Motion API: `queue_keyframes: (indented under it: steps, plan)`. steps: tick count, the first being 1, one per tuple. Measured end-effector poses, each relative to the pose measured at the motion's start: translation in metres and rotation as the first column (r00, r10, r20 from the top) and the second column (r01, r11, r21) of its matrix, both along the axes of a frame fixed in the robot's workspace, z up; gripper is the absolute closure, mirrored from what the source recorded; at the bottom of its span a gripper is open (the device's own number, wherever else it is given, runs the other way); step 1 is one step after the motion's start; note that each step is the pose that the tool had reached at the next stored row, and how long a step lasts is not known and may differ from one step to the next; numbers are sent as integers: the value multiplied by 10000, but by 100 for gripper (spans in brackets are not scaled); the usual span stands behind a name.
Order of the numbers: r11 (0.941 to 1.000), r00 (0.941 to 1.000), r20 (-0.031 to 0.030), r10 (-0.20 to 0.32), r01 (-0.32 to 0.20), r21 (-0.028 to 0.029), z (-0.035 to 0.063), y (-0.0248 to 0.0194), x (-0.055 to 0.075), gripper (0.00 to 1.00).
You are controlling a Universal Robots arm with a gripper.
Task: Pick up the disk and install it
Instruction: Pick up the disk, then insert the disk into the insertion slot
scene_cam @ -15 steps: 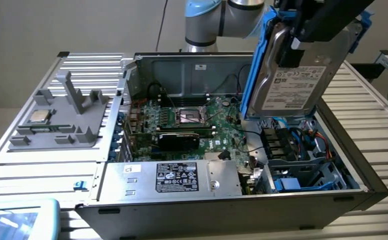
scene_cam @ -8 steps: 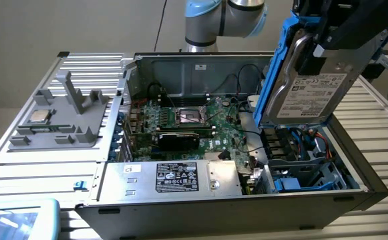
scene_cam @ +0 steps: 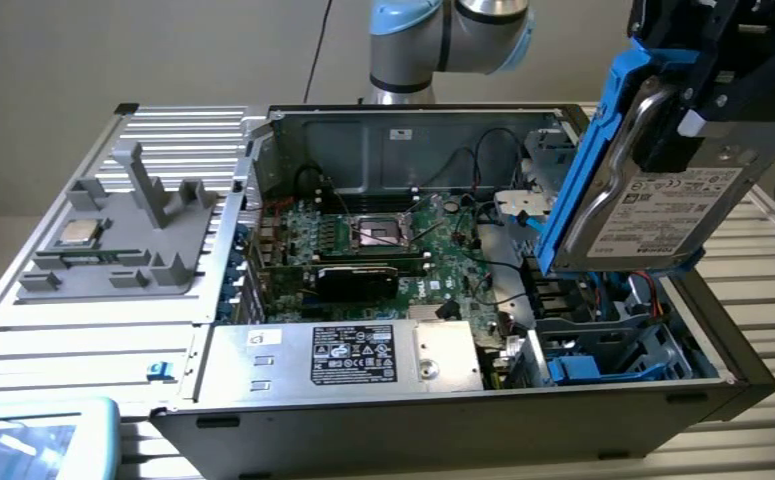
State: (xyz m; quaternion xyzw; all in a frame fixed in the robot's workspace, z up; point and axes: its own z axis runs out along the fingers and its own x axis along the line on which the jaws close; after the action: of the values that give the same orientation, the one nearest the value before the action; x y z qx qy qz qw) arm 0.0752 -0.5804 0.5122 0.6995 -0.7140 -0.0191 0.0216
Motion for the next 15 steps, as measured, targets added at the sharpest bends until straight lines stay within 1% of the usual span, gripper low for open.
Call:
queue_keyframes:
  steps: [1,8,10,15]
  plan:
    - [10000,10000,0,0,0,-2,0,-6,11,63]
    - [10000,10000,0,-1,1,-6,0,-7,18,63]
    - [10000,10000,-3,-3,3,1,0,-20,20,63]
    - [10000,10000,-3,-4,4,1,0,-21,20,63]
